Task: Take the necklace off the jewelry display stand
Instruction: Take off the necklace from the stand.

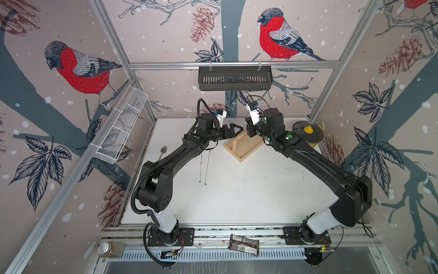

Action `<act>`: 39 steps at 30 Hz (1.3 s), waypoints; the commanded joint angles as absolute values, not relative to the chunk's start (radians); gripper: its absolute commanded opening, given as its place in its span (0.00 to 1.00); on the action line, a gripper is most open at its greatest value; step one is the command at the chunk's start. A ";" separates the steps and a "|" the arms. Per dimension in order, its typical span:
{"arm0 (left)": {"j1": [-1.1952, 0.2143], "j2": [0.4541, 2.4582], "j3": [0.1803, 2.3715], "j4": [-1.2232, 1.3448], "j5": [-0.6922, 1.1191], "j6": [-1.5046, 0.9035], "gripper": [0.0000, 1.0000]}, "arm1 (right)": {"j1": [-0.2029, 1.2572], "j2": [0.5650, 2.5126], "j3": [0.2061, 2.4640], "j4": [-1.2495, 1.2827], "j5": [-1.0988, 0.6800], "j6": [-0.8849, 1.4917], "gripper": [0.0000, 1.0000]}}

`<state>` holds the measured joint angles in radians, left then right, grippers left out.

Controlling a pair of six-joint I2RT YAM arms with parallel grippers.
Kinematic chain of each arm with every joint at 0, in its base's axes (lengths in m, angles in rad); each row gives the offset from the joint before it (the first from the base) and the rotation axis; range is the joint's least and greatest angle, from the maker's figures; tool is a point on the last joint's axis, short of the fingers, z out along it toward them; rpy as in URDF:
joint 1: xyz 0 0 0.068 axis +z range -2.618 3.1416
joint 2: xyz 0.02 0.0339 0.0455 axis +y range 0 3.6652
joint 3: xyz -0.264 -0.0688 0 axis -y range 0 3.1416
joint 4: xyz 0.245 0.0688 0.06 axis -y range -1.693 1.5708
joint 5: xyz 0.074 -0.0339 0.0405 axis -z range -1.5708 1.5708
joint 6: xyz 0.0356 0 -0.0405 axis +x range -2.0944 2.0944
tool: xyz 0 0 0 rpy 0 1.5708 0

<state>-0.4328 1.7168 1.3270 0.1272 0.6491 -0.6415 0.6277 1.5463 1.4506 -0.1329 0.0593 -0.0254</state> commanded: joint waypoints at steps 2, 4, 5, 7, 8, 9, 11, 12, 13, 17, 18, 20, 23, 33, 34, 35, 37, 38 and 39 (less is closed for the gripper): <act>-0.429 1.693 1.319 0.179 0.652 -0.592 0.97 | 0.636 1.550 1.470 -0.124 0.068 -0.031 0.04; -0.428 1.685 1.314 0.184 0.649 -0.571 0.96 | 0.642 1.551 1.478 -0.127 0.070 -0.032 0.04; -0.427 1.682 1.312 0.187 0.649 -0.564 0.96 | 0.644 1.551 1.483 -0.128 0.072 -0.032 0.04; -0.428 1.679 1.311 0.191 0.654 -0.552 0.96 | 0.648 1.550 1.493 -0.133 0.072 -0.035 0.04; -0.427 1.678 1.311 0.192 0.656 -0.549 0.96 | 0.649 1.551 1.498 -0.134 0.072 -0.035 0.05; -0.428 1.676 1.309 0.194 0.657 -0.542 0.96 | 0.650 1.550 1.504 -0.137 0.072 -0.035 0.04; -0.428 1.670 1.307 0.199 0.659 -0.529 0.95 | 0.654 1.550 1.517 -0.144 0.072 -0.039 0.04; -0.428 1.667 1.305 0.201 0.658 -0.523 0.95 | 0.656 1.549 1.523 -0.147 0.073 -0.041 0.04; -0.428 1.665 1.304 0.203 0.660 -0.517 0.95 | 0.657 1.550 1.529 -0.150 0.073 -0.041 0.04; -0.428 1.648 1.287 0.230 0.671 -0.489 0.94 | 0.661 1.540 1.548 -0.161 0.063 -0.043 0.04; -0.428 1.643 1.281 0.241 0.675 -0.483 0.94 | 0.661 1.537 1.552 -0.161 0.061 -0.044 0.04; -0.428 1.641 1.271 0.265 0.694 -0.474 0.93 | 0.663 1.532 1.561 -0.166 0.057 -0.046 0.04; -0.428 1.643 1.268 0.272 0.712 -0.454 0.92 | 0.665 1.526 1.580 -0.181 0.052 -0.050 0.04; -0.428 1.660 1.248 0.327 0.784 -0.418 0.86 | 0.673 1.508 1.652 -0.227 0.011 -0.060 0.04; -0.428 1.661 1.246 0.338 0.793 -0.421 0.85 | 0.675 1.509 1.657 -0.232 0.009 -0.062 0.04; -0.429 1.665 1.245 0.347 0.802 -0.422 0.85 | 0.677 1.508 1.662 -0.238 0.006 -0.063 0.04; -0.430 1.669 1.242 0.361 0.814 -0.426 0.84 | 0.681 1.503 1.668 -0.243 0.003 -0.067 0.04; -0.430 1.670 1.242 0.368 0.821 -0.427 0.83 | 0.681 1.501 1.670 -0.245 0.001 -0.067 0.04; -0.430 1.672 1.240 0.376 0.832 -0.430 0.82 | 0.683 1.499 1.672 -0.249 -0.001 -0.068 0.04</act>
<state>-0.4290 1.6669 1.2434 0.2943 0.7837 -0.4381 0.6781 1.5093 1.6623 -0.2420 0.0196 -0.0547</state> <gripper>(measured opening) 0.827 0.052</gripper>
